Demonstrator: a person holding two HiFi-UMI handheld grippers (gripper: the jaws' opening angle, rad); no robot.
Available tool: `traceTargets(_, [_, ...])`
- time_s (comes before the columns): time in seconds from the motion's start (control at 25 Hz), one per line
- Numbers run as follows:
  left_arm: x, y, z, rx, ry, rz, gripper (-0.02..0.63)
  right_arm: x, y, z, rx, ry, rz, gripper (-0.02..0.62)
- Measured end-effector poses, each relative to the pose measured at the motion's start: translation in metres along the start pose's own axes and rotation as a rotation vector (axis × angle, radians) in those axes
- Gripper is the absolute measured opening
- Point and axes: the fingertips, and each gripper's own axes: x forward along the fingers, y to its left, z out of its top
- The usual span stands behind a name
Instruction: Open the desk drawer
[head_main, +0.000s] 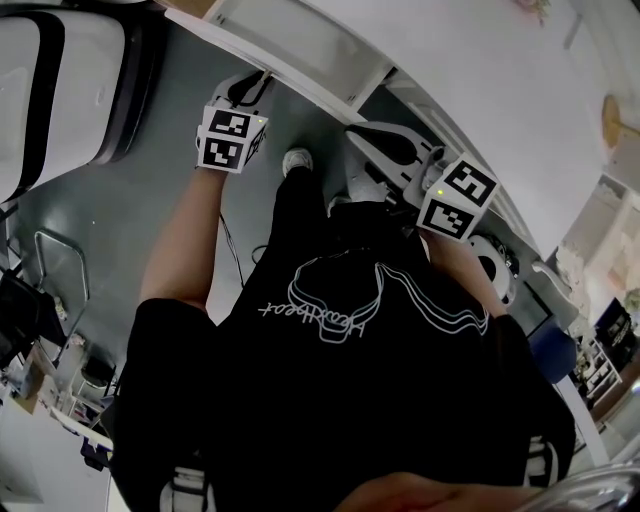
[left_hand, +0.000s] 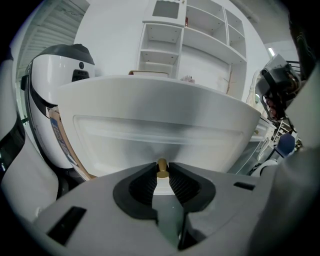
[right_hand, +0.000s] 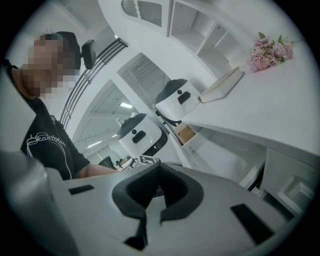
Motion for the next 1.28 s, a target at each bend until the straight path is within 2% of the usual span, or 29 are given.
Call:
traceTargets(0.48, [-0.033,0.001,-0.03,0.002,0.006,-0.002,0.077,0.03,0.021,-0.001,-0.029,0.039,0.053,0.005])
traceTargets(1.28, [-0.064,-0.005,-0.056,0.015,0.005,-0.015,0.075,0.064,0.04,-0.018,-0.05,0.13,0.139,0.005])
